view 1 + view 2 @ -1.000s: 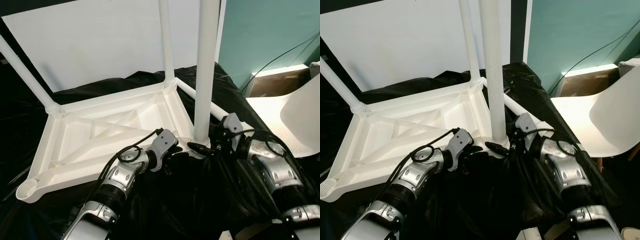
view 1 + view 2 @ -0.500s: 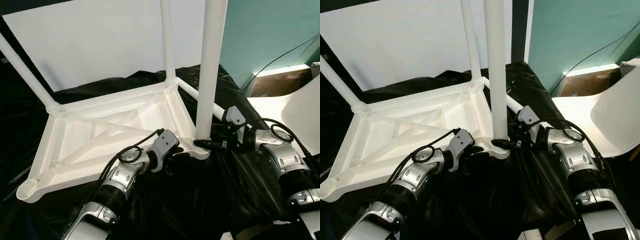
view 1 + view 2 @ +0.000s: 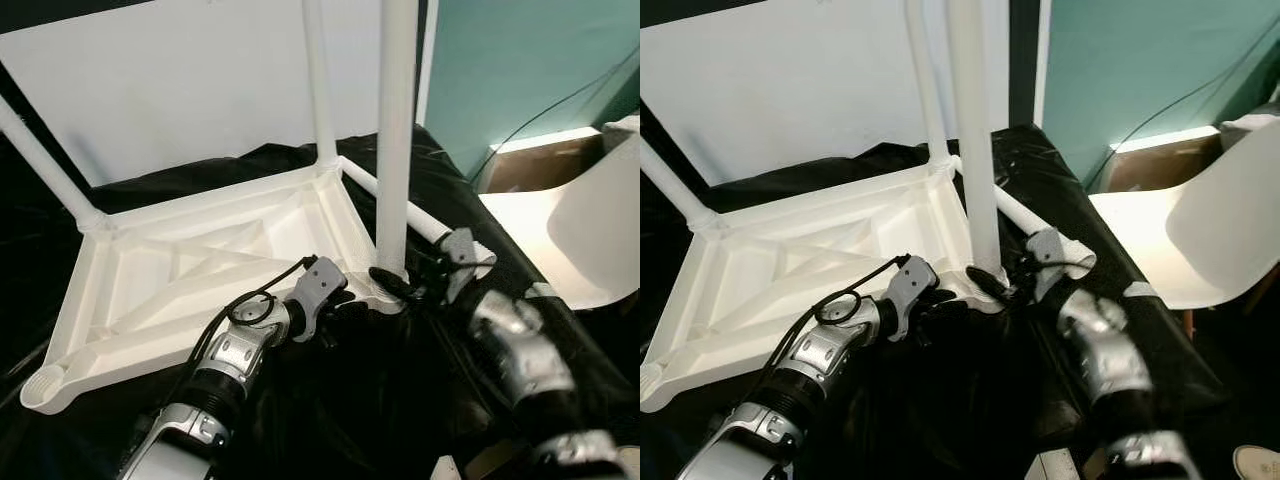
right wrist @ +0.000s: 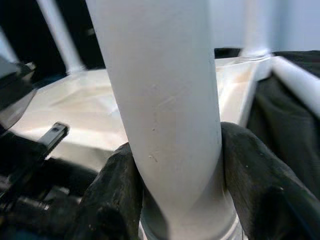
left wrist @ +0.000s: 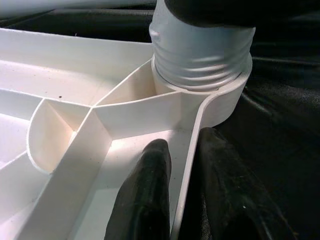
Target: Building children table
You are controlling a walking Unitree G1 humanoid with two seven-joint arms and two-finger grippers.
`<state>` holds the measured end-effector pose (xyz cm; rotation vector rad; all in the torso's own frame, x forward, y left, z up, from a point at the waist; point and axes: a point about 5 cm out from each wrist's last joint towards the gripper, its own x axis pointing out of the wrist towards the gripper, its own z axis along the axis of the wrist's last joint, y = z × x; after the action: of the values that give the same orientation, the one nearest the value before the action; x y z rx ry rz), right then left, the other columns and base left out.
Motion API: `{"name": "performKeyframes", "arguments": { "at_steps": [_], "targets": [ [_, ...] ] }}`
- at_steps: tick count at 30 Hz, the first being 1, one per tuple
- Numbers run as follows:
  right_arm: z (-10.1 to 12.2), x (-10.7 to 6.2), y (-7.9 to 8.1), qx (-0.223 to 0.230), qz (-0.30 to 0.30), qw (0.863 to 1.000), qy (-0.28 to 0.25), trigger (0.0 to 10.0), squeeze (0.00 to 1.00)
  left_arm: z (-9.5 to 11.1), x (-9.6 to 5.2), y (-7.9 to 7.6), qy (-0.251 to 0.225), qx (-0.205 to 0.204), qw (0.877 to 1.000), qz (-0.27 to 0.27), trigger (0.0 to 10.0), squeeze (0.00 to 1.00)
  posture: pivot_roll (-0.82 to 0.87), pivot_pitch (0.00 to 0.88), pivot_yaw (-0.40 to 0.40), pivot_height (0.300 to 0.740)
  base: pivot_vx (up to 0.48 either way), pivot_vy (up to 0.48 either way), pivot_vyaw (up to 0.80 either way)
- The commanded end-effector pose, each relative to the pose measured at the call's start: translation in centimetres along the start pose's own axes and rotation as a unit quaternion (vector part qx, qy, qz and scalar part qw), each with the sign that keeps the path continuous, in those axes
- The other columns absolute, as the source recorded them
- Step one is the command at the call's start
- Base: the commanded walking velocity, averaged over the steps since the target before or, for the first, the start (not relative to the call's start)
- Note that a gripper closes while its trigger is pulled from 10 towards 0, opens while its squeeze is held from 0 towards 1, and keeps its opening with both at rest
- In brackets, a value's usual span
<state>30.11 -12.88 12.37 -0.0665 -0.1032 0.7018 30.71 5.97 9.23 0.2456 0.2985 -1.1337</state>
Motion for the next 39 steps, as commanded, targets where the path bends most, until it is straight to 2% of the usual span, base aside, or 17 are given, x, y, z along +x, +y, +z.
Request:
{"name": "performKeyframes", "arguments": {
  "at_steps": [1,11,12,13,14,18,19,22,26,29,30,31,34,35,36,37,39],
  "targets": [
    [0.2,2.0,3.2,0.017,0.045,0.999,-0.02,0.0,0.0,-2.3,1.2,-2.0,0.049,-0.028,0.998,-0.042,10.0,0.0,0.0,0.0,0.08,0.74,0.0,0.0,0.0],
    [-0.7,2.8,4.2,0.011,-0.005,1.0,-0.007,0.0,0.0,-2.0,1.5,-2.0,0.049,-0.022,0.997,-0.048,10.0,0.0,0.0,0.0,0.081,0.74,0.0,0.0,0.0],
    [-1.0,2.9,4.2,0.01,-0.006,1.0,0.003,3.1,0.0,-2.0,1.5,-2.0,0.05,-0.021,0.997,-0.047,10.0,0.0,0.01,0.0,0.081,0.74,0.0,0.0,0.0],
    [-1.1,2.9,4.2,0.009,-0.001,1.0,0.01,10.0,0.0,-2.0,1.4,-1.9,0.05,-0.021,0.997,-0.047,10.0,0.0,0.01,0.0,0.083,0.74,0.0,0.0,0.0],
    [-1.1,2.9,4.4,0.01,0.02,1.0,0.014,10.0,1.0,-2.1,1.3,-1.9,0.052,-0.021,0.997,-0.047,10.0,0.0,0.01,0.0,0.083,0.74,0.0,0.0,0.0],
    [-0.9,2.7,4.3,0.003,0.085,0.996,0.026,10.0,1.0,-2.4,1.1,-1.9,0.056,-0.021,0.997,-0.046,10.0,0.0,0.0,0.0,0.086,0.74,0.0,0.0,0.0],
    [-0.8,2.6,4.0,-0.003,0.109,0.994,0.027,10.0,0.0,-2.4,1.1,-1.9,0.056,-0.021,0.997,-0.046,10.0,0.0,0.01,0.0,0.084,0.74,0.0,0.0,0.0],
    [-0.6,2.6,3.8,-0.008,0.125,0.992,0.027,10.0,0.0,-2.4,1.1,-1.9,0.056,-0.021,0.997,-0.045,10.0,0.0,0.01,0.0,0.084,0.74,0.0,0.0,0.0],
    [0.4,2.5,2.5,-0.049,0.179,0.982,0.035,10.0,0.0,-2.4,1.2,-2.0,0.054,-0.024,0.997,-0.044,10.0,0.0,0.01,0.0,0.077,0.74,0.0,0.0,0.0],
    [0.7,2.3,1.1,-0.078,0.236,0.966,0.075,10.0,0.0,-2.6,1.2,-2.2,0.054,-0.026,0.997,-0.044,10.0,0.0,0.01,0.0,0.077,0.74,0.0,0.0,0.0],
    [0.7,2.3,1.1,-0.078,0.236,0.966,0.075,10.0,0.0,-2.6,1.2,-2.2,0.054,-0.026,0.997,-0.044,10.0,0.0,0.01,0.0,0.077,0.74,0.0,0.0,0.0],
    [0.7,2.2,0.1,-0.098,0.253,0.957,0.099,10.0,0.0,-2.7,1.2,-2.2,0.054,-0.029,0.997,-0.042,10.0,0.0,0.02,0.0,0.073,0.74,0.0,0.0,0.0],
    [0.8,2.3,-0.5,-0.11,0.257,0.954,0.107,10.0,0.0,-2.7,1.1,-2.2,0.054,-0.03,0.997,-0.041,10.0,0.0,0.02,0.0,0.073,0.74,0.0,0.0,0.0],
    [0.9,2.4,-0.8,-0.113,0.261,0.953,0.11,3.7,0.0,-2.7,1.1,-2.2,0.053,-0.031,0.997,-0.041,10.0,0.0,0.02,0.0,0.073,0.74,0.0,0.0,0.0],
    [0.9,2.4,-0.8,-0.113,0.261,0.953,0.11,3.7,0.0,-2.7,1.1,-2.2,0.053,-0.031,0.997,-0.041,10.0,0.0,0.02,0.0,0.073,0.74,0.0,0.0,0.0],
    [1.0,2.4,-1.0,-0.122,0.269,0.949,0.112,0.0,0.0,-2.7,1.1,-2.2,0.053,-0.032,0.997,-0.04,10.0,0.0,0.02,0.0,0.073,0.74,0.0,0.0,0.0],
    [1.0,2.4,-1.1,-0.126,0.279,0.945,0.118,0.0,0.0,-2.8,1.1,-2.3,0.053,-0.033,0.997,-0.04,10.0,0.0,0.02,0.0,0.073,0.74,0.0,0.0,0.0]
  ]
}}
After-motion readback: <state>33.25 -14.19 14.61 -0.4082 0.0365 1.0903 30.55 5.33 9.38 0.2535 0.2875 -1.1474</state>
